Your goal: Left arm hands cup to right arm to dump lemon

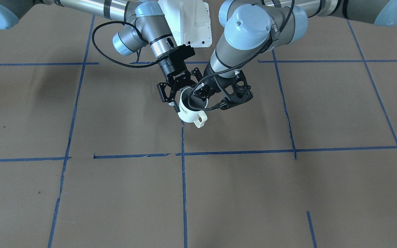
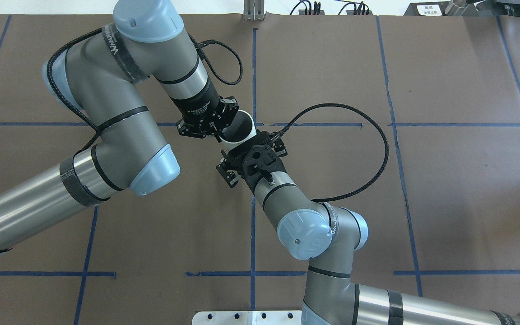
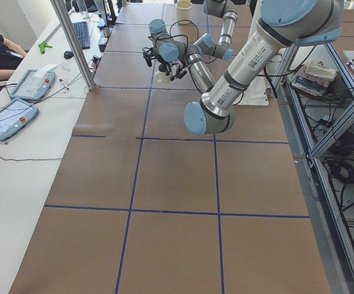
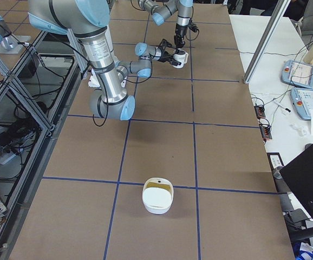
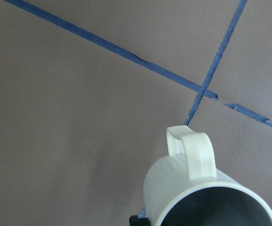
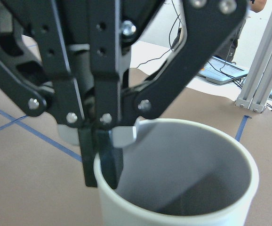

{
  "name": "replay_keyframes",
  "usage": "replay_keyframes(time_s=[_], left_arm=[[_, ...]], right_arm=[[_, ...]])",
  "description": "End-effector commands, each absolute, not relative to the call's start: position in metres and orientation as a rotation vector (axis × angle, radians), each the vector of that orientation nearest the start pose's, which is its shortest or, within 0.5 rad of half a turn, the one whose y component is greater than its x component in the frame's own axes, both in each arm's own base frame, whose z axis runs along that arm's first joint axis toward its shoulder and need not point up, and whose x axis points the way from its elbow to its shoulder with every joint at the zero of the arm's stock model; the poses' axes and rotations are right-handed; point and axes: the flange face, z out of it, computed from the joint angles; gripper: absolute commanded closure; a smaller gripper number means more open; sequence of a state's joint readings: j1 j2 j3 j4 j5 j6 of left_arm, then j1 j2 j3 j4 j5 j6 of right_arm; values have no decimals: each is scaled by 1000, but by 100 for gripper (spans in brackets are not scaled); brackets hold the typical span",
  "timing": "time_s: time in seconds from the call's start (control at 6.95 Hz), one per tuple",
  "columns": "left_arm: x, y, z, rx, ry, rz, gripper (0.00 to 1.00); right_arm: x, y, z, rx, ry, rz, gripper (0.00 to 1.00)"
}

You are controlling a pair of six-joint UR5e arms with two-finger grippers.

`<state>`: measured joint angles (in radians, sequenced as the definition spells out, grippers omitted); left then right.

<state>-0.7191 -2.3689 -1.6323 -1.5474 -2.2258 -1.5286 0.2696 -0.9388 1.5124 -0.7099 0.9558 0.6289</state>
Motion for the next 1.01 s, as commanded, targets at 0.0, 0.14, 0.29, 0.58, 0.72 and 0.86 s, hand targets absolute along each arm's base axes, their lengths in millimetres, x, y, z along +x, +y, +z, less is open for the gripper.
replay_keyframes(time_s=[0.0,0.14,0.29,0.58,0.72,0.86], left_arm=[[471,-509,147,-279,967,-350,100],[474,-512,154,-284,953,-356,100],[475,-513,153,-280,953,-357,100],[467,-525,156,-246,942,-391,100],[460,-532,157,-230,939,-412,100],[455,-541,162,-178,912,-453,100]], right_arm=[[-600,-362,208,1192,-846,-109,0],[-600,-362,209,1191,-845,-110,0],[-600,-362,209,1191,-845,-110,0],[-601,-360,210,1190,-845,-114,0],[-603,-357,210,1189,-848,-118,0],[-602,-357,211,1189,-846,-120,0]])
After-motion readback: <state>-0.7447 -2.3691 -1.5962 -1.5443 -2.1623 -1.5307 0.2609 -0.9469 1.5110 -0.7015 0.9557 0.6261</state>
